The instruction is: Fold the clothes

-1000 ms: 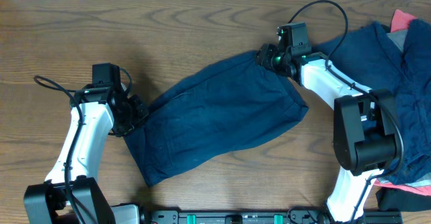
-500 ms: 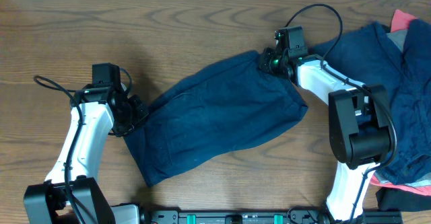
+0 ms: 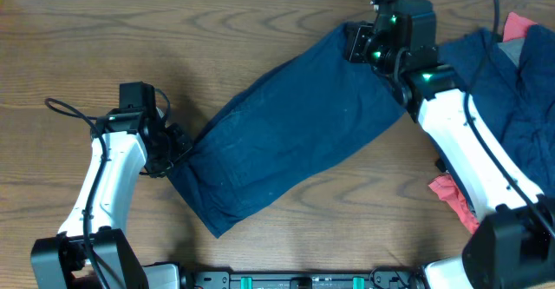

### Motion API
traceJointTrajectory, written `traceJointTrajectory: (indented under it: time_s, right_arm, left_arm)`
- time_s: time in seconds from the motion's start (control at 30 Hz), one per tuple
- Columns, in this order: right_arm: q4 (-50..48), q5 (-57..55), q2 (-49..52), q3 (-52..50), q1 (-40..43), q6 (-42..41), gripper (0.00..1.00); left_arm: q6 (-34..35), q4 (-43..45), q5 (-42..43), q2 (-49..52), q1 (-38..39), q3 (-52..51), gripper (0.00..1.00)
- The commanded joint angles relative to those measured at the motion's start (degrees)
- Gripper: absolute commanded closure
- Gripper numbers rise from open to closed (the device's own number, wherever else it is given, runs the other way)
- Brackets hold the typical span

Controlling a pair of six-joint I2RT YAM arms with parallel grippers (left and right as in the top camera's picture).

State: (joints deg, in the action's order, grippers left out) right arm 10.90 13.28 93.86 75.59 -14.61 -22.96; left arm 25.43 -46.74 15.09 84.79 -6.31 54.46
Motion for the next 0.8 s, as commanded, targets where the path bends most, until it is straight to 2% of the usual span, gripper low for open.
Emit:
traceJointTrajectory:
  time_s: [0.0, 0.1, 0.23, 0.33, 0.47, 0.63, 0.77]
  right_arm:
    - [0.7, -0.9, 0.7, 0.2, -1.2, 3.4, 0.99]
    - [-0.7, -0.6, 0.7, 0.2, -3.3, 6.2, 0.99]
    - [-7.6, -1.0, 0.8, 0.2, -6.7, 11.0, 0.99]
    - [-11.0, -5.7, 1.4, 0.2, -9.1, 13.7, 0.99]
    - [-10.6, -11.8, 4.0, 0.2, -10.1, 13.8, 0.99]
    - [-10.1, -11.8, 9.8, 0.2, -10.0, 13.6, 0.99]
    - [-13.5, -12.2, 14.6, 0.2, -9.4, 13.6, 0.99]
  left_arm:
    - [-0.3, -0.8, -0.8, -0.3, -0.2, 1.0, 0.94]
    - [-0.3, -0.9, -0.7, -0.3, -0.2, 1.0, 0.94]
    - [-0.3, -1.5, -0.7, -0.3, -0.2, 0.9, 0.94]
    - [-0.3, -2.5, -0.7, -0.2, -0.2, 0.9, 0.94]
    - [-0.3, -2.7, -0.8, -0.2, -0.2, 0.9, 0.94]
    - [-0.3, -2.5, -0.7, -0.2, -0.2, 0.9, 0.94]
    - [-0.3, -2.5, -0.7, -0.2, -0.2, 0.9, 0.94]
